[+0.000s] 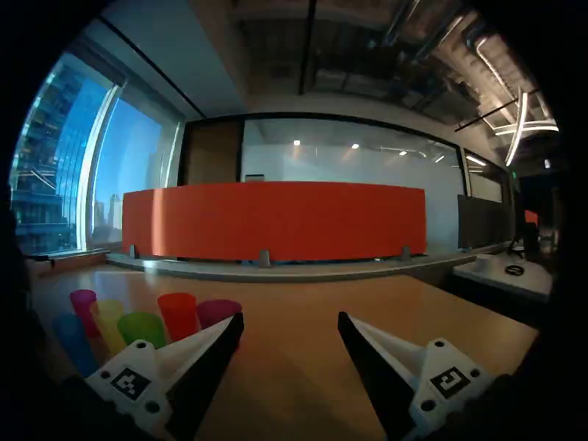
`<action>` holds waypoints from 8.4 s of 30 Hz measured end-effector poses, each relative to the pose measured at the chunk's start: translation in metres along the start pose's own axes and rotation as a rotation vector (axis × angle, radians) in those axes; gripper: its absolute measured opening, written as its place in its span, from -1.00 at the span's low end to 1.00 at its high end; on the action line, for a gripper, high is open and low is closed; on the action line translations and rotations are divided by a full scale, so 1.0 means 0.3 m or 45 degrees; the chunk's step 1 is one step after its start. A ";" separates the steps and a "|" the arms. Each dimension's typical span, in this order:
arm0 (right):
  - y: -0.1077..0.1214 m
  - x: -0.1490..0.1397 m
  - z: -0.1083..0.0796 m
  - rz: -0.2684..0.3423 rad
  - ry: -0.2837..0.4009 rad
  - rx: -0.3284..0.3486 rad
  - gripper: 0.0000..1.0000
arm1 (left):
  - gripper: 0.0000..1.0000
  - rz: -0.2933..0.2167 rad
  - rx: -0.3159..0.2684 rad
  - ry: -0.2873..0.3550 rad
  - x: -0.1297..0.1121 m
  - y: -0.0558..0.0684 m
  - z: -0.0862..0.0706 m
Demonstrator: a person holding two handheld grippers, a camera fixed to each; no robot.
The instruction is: Pour water
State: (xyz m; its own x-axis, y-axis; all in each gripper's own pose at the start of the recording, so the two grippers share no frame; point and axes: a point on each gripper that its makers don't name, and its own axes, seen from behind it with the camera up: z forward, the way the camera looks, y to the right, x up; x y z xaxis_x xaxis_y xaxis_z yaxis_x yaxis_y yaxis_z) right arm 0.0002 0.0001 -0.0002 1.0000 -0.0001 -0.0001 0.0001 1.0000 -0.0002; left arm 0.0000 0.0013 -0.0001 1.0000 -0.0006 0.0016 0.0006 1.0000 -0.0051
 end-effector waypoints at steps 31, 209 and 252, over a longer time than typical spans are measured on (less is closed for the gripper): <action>-0.011 0.328 -0.031 -0.010 -0.091 0.111 0.98 | 0.82 0.035 -0.103 -0.063 0.328 0.020 0.026; -0.606 -0.243 -0.037 -0.299 -0.778 1.037 0.99 | 0.73 0.389 -1.375 -0.784 -0.301 0.826 -0.219; -0.662 -0.226 0.015 -0.315 -0.741 1.022 0.81 | 0.73 0.380 -1.360 -0.784 -0.291 0.804 -0.231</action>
State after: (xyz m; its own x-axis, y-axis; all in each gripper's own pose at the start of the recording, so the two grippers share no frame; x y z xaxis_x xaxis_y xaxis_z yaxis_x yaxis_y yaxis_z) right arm -0.0677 -0.1985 0.0043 0.8167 -0.4206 0.3952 -0.0072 0.6773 0.7357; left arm -0.0871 0.2424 -0.0708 0.7954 0.5128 0.3230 0.0644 0.4584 -0.8864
